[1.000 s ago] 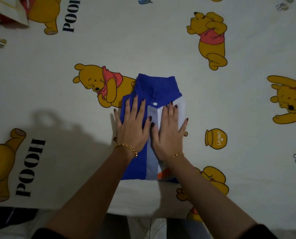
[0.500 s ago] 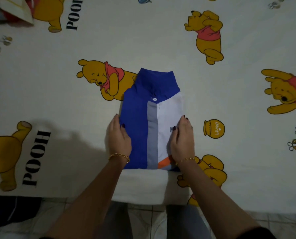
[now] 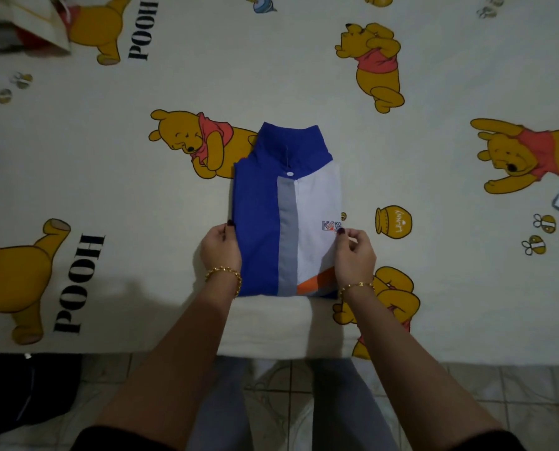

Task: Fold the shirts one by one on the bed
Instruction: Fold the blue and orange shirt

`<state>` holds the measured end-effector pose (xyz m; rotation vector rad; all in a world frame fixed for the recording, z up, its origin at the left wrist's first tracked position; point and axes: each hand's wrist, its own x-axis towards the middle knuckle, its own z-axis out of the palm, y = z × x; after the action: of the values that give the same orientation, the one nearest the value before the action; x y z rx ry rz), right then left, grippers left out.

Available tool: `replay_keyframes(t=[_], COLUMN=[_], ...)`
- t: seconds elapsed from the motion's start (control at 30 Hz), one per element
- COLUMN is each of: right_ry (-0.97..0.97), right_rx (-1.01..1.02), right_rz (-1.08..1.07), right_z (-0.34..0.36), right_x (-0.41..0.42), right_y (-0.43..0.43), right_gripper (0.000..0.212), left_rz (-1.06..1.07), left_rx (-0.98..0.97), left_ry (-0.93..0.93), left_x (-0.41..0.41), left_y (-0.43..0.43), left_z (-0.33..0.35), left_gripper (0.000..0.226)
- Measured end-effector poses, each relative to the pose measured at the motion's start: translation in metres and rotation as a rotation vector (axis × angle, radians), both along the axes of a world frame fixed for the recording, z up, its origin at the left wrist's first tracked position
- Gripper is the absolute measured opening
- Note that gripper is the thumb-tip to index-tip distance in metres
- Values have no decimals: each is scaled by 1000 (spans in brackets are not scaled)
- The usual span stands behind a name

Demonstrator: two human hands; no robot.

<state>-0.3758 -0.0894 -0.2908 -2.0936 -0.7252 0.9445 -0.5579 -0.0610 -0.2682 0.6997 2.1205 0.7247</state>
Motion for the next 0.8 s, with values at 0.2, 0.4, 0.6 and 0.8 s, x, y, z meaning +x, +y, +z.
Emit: replay_keyframes(t=[0.2, 0.4, 0.6, 0.8], right_ry=[18, -65, -80, -154], right_rx=[-73, 18, -57, -105], right_rz=[77, 83, 194, 361], right_z=[-7, -3, -9, -8], right_x=[4, 2, 4, 16], right_y=[-24, -31, -51, -70], right_gripper=[29, 29, 35, 32], left_rz=[-89, -62, -23, -82], left_rx=[183, 75, 106, 82], left_ry=[164, 61, 117, 128], left_x=[0, 9, 3, -5], left_y=[-33, -25, -70, -103], left_z=[3, 5, -5, -11], left_gripper=[21, 26, 15, 21])
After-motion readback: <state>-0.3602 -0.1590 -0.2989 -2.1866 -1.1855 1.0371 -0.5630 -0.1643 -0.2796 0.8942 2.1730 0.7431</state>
